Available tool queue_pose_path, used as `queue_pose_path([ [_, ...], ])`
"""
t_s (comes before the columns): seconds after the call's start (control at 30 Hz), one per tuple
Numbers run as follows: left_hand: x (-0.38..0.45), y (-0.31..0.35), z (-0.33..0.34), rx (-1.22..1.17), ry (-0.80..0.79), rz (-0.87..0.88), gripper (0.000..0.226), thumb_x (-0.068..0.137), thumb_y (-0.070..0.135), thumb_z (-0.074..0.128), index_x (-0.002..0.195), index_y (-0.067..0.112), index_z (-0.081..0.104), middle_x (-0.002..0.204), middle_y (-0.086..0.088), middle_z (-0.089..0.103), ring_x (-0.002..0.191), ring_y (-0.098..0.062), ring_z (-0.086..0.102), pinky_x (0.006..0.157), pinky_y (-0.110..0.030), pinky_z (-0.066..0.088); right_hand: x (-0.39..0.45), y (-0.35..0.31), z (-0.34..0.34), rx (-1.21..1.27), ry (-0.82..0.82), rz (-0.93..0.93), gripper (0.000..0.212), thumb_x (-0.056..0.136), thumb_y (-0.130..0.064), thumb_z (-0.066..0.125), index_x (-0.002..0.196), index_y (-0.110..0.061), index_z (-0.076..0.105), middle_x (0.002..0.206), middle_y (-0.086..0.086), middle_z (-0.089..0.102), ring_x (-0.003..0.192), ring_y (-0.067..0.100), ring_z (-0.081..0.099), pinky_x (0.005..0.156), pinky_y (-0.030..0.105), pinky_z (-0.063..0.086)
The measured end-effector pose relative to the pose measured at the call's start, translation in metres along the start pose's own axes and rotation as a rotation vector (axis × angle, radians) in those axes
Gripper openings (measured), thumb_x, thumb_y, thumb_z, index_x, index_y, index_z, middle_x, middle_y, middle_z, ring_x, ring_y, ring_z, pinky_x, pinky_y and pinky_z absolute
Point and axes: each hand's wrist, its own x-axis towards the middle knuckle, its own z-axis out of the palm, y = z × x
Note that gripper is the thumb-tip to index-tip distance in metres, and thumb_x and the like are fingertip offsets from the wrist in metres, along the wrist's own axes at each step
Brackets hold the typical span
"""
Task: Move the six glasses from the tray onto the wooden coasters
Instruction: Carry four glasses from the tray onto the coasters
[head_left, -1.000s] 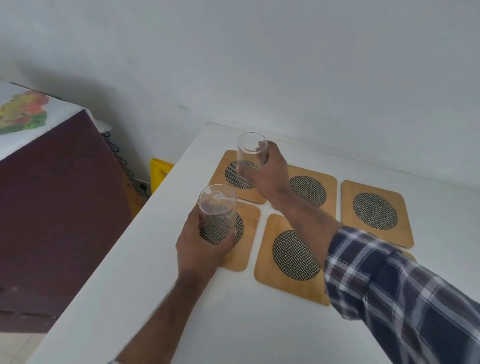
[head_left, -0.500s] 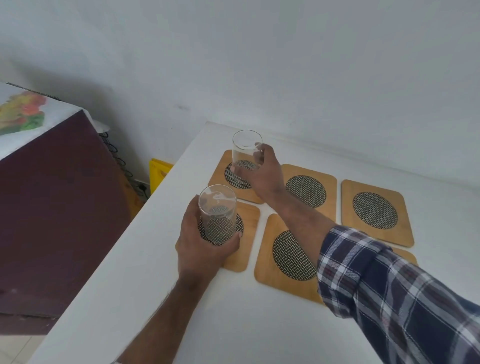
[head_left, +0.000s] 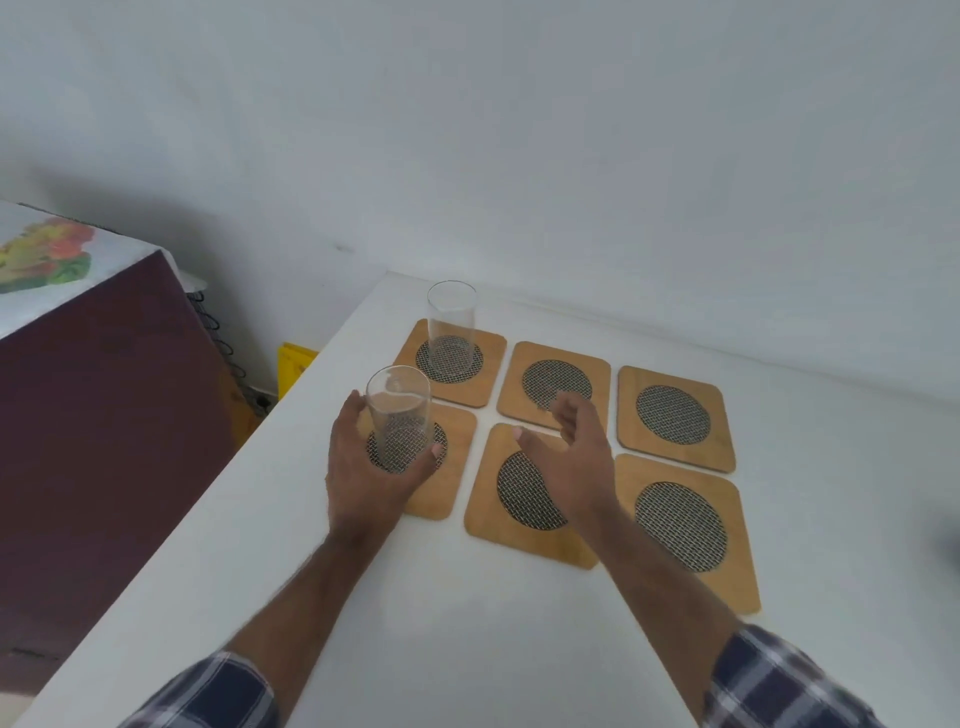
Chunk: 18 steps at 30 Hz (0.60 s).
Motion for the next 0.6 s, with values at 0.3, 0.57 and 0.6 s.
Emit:
queue_pose_path([
  [0.3,-0.079,0.038,-0.008,-0.043,0.253,0.148,0.084,0.077,0.047,0.064,0.144,0.003,0.039,0.145,-0.020,0.041,0.137,-0.030,0.036,0.108,-0.036,0.033,-0.066,0.001,-0.114,-0.004,0.239,0.004,0.041,0.080,-0.017,0.078,0.116,-0.023,0.058,0.110,-0.012,0.064,0.109,0.001,0.060,0.100,0.034,0.048],
  [0.57,-0.153,0.127,0.063,-0.185,0.021,0.330,0.061,0.078,0.042,0.062,0.128,0.008,0.053,0.123,-0.003,0.053,0.117,-0.021,0.050,0.098,-0.034,0.042,-0.118,0.016,-0.240,-0.041,0.406,0.015,0.039,0.083,-0.018,0.075,0.118,-0.025,0.059,0.108,-0.015,0.065,0.103,-0.005,0.060,0.084,0.021,0.049],
  [0.6,-0.162,0.137,0.075,-0.216,-0.017,0.344,0.054,0.079,0.040,0.063,0.124,0.011,0.055,0.119,0.001,0.054,0.114,-0.017,0.052,0.095,-0.032,0.045,-0.123,0.018,-0.256,-0.040,0.431,0.021,0.038,0.083,-0.019,0.074,0.118,-0.025,0.059,0.109,-0.015,0.065,0.102,-0.005,0.060,0.081,0.018,0.048],
])
